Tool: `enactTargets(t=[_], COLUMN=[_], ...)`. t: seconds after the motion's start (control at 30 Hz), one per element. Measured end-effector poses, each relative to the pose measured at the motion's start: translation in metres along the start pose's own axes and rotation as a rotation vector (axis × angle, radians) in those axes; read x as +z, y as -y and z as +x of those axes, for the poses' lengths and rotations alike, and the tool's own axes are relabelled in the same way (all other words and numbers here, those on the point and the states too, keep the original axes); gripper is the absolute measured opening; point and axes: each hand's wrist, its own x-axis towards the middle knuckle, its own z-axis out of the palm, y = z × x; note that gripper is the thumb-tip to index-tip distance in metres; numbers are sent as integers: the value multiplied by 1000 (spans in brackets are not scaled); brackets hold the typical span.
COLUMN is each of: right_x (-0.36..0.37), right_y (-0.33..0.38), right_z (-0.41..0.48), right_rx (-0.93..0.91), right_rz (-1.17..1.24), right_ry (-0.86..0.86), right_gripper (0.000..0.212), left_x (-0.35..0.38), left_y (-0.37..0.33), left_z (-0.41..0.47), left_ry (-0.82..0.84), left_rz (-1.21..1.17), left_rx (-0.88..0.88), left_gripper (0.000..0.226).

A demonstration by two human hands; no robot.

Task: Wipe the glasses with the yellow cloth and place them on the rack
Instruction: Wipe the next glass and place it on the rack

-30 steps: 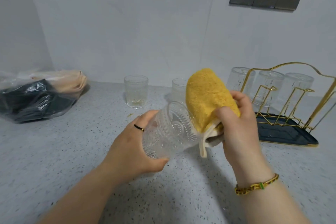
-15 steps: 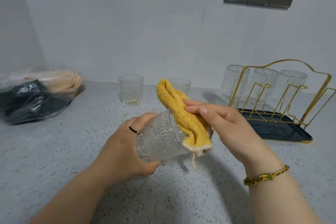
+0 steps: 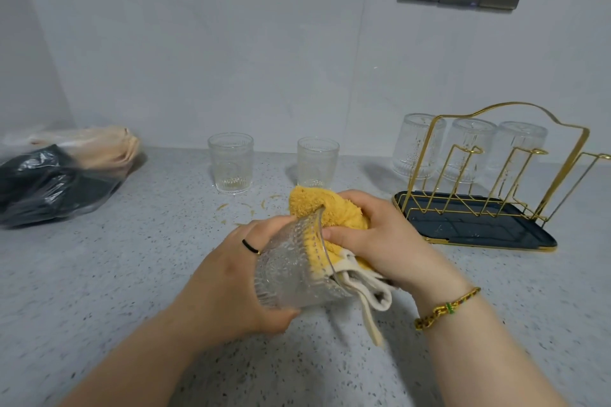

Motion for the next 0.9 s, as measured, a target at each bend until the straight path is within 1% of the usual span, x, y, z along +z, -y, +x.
enactTargets(t=[0.07,0.13,0.17,0.2,0.23,0.27,0.3,0.33,0.4,0.47,0.53,0.57,0.63,0.67,0.7,0.77,0.83,0.87,0.9], right_x=[3,6,7,8,10,12,14,17,22,23,23,23,26,27,28,29,29,31,33], right_y=[0,1,1,1,3,3,3,3,2,-1,-4,-5,-8,-9,-10,-7,-4,-3,-3], right_z=[0,-1,-1,-1,-1,-2,-2,-2,-1,1,3,3,3,4,4,3,1,0,-1], right_rx=[-25,-54,-78,-104,-127,-147,-156,-159,-139,-86,39,126,261,283,277,160,-43,-125,-181], right_rz=[3,18,21,31,48,64,67,57,48,96,214,295,443,465,439,295,107,11,-63], right_ry=[-74,-118,-137,-154,-168,-185,-201,-210,-217,-235,-229,-208,-172,-184,-216,-284,-328,-320,-304], right_gripper=[23,21,22,22,24,26,27,29,28,23,11,6,11,12,11,6,17,23,25], left_x=[-3,-8,-10,-10,-13,-14,-14,-13,-10,-7,-5,-4,-1,0,0,-3,-6,-7,-8], left_y=[-3,-4,-5,-3,-4,-4,-4,-3,-3,1,2,2,3,2,1,-3,-2,0,0], left_z=[1,5,7,9,11,12,12,11,10,12,13,13,12,11,12,15,16,16,15], left_ry=[29,-12,-44,-76,-89,-48,-6,47,48,-21,-122,-177,-260,-278,-271,-247,-163,-117,-96], left_rz=[-124,-303,-390,-491,-618,-752,-873,-934,-944,-955,-939,-897,-797,-783,-808,-959,-1048,-1049,-1048], left_rx=[-108,-224,-300,-370,-484,-562,-620,-624,-630,-610,-534,-502,-453,-456,-471,-556,-644,-667,-681], left_gripper=[86,83,72,50,26,36,51,60,68,66,58,63,82,86,82,70,68,67,65])
